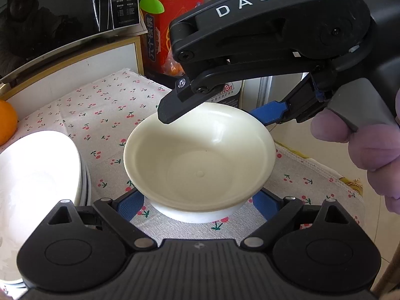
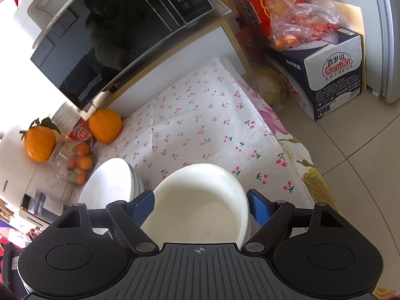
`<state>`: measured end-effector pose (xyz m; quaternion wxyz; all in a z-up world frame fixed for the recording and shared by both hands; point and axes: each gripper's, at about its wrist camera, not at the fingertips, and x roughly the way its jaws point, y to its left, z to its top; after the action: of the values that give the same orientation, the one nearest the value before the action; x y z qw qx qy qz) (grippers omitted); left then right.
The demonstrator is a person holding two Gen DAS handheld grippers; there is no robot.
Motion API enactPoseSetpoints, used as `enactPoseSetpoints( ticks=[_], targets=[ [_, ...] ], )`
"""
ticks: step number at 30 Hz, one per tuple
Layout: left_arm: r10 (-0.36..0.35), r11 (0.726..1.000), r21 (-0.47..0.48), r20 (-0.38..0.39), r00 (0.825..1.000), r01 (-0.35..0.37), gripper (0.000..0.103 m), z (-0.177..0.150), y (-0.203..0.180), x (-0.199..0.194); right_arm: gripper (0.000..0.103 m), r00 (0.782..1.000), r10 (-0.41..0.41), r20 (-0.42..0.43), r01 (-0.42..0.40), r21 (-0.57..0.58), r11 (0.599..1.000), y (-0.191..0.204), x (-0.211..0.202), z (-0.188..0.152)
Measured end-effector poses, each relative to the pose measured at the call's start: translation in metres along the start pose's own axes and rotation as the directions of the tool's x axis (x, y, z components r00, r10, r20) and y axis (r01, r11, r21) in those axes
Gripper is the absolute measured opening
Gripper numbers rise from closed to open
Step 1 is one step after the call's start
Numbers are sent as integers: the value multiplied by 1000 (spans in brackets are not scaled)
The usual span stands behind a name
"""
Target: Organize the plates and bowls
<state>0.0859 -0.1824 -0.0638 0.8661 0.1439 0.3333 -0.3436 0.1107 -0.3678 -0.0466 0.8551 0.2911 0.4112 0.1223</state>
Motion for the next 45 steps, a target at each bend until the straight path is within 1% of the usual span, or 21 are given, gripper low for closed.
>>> enactPoseSetpoints(
  ticks=[9, 15, 36, 45],
  targets=[
    [-2, 1000, -5, 0, 1000, 2, 91, 2, 1, 1, 82, 1000, 14, 26, -15, 14, 1000, 1, -7, 3],
    [-3, 1000, -18, -2, 1000, 3, 91, 6, 4, 0, 82, 999, 10, 32, -10, 18, 1000, 4, -9, 5],
    [10, 996, -90, 31, 999, -7, 91, 20, 18, -29, 82, 991, 91, 98, -99, 86, 991, 23, -19, 21],
    [34, 991, -132, 35, 999, -29, 91, 17, 29, -45, 82, 985, 131, 110, -139, 70, 988, 45, -14, 24]
  ],
)
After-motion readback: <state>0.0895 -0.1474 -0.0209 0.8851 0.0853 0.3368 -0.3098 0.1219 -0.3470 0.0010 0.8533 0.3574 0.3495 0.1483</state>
